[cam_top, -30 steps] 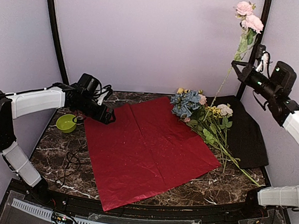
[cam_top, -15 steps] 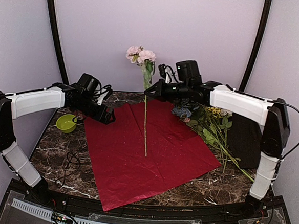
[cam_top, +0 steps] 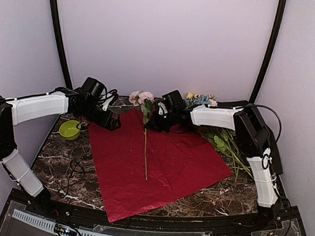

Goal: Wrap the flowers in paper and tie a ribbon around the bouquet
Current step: Place the fake flower on the flattened wrapping paper.

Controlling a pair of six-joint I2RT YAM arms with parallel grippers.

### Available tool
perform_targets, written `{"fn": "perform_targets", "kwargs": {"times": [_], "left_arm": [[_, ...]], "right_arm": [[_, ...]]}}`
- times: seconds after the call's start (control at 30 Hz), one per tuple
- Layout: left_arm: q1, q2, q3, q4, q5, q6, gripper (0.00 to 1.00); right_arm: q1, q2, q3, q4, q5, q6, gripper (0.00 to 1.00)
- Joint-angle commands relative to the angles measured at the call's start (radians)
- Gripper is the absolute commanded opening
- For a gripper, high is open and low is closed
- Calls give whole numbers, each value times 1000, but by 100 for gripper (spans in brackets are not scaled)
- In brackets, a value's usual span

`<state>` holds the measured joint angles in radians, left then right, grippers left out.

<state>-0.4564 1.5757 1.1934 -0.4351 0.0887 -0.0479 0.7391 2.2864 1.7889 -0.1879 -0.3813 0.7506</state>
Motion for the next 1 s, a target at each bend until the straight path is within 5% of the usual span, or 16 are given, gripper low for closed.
{"fn": "perform_targets", "kwargs": {"times": [0.0,0.47,0.73,0.97], "left_arm": [[-3,-39,-18,0,-9,13,89],[-4,-28,-19,-2,-9,13,89],[-3,-23,-20,-2,-13,16,89],[-2,-16,-17,-5,-12,17,89]], "right_arm": [[0,35,75,40,27,27,0],[-48,54,1,136,160,136,0],[-50,39,56,25,235,26,32],[-59,-106,125,-244,318,-282,43]]}}
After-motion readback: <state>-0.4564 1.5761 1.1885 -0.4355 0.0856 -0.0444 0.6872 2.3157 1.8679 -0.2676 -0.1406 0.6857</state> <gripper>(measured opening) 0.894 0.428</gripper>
